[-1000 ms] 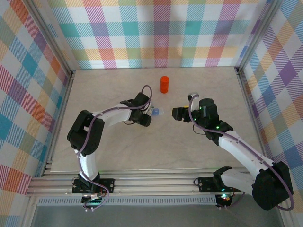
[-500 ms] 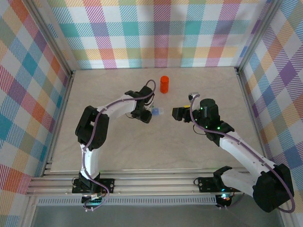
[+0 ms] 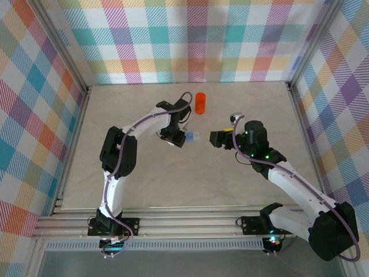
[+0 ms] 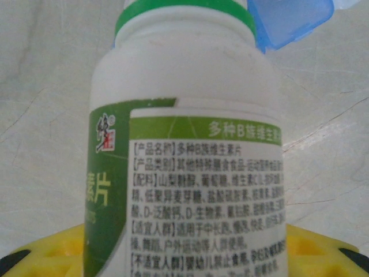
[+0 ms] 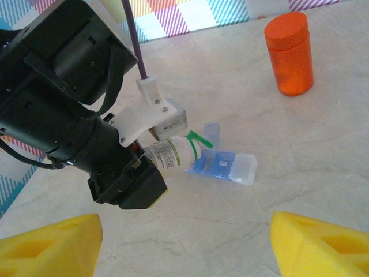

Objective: Sort the pills into containers

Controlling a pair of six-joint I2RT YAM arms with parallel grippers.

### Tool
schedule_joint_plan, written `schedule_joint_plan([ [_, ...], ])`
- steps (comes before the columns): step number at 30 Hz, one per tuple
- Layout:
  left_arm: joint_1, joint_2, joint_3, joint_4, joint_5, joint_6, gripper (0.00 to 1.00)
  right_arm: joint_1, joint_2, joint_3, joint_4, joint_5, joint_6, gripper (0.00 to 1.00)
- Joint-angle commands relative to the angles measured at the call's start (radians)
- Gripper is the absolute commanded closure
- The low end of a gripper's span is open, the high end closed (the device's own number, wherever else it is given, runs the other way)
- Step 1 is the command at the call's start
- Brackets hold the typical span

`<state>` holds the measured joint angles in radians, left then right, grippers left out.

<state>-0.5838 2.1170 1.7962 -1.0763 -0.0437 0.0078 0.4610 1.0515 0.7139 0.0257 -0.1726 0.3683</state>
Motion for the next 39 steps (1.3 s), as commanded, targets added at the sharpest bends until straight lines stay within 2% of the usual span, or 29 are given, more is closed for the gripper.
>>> schedule_joint_plan([
  [1, 0.0, 0.029, 0.069, -0.126, 0.011, -0.02, 1.0, 0.001, -0.014, -0.01, 0.035, -0.027, 0.017, 0.23],
  [7, -0.003, 0.049, 0.107, -0.168, -0.009, -0.036, 1.0, 0.001, -0.02, -0.013, 0.033, -0.029, 0.02, 0.23],
  [12, -0.012, 0.1, 0.202, -0.239, -0.002, -0.059, 1.0, 0.001, -0.02, -0.016, 0.037, -0.031, 0.02, 0.23],
  [19, -0.024, 0.135, 0.269, -0.279, -0.046, -0.101, 1.0, 0.001, -0.021, -0.016, 0.037, -0.032, 0.023, 0.23],
  [25, -0.025, 0.201, 0.359, -0.353, 0.009, -0.167, 1.0, 0.001, -0.018, -0.018, 0.043, -0.036, 0.025, 0.23],
  [34, -0.042, 0.201, 0.347, -0.304, 0.047, -0.184, 1.0, 0.001, -0.008, -0.02, 0.05, -0.043, 0.032, 0.23],
  [39, -0.042, 0.189, 0.346, -0.297, 0.033, -0.188, 1.0, 0.001, -0.005, -0.018, 0.051, -0.045, 0.032, 0.23],
])
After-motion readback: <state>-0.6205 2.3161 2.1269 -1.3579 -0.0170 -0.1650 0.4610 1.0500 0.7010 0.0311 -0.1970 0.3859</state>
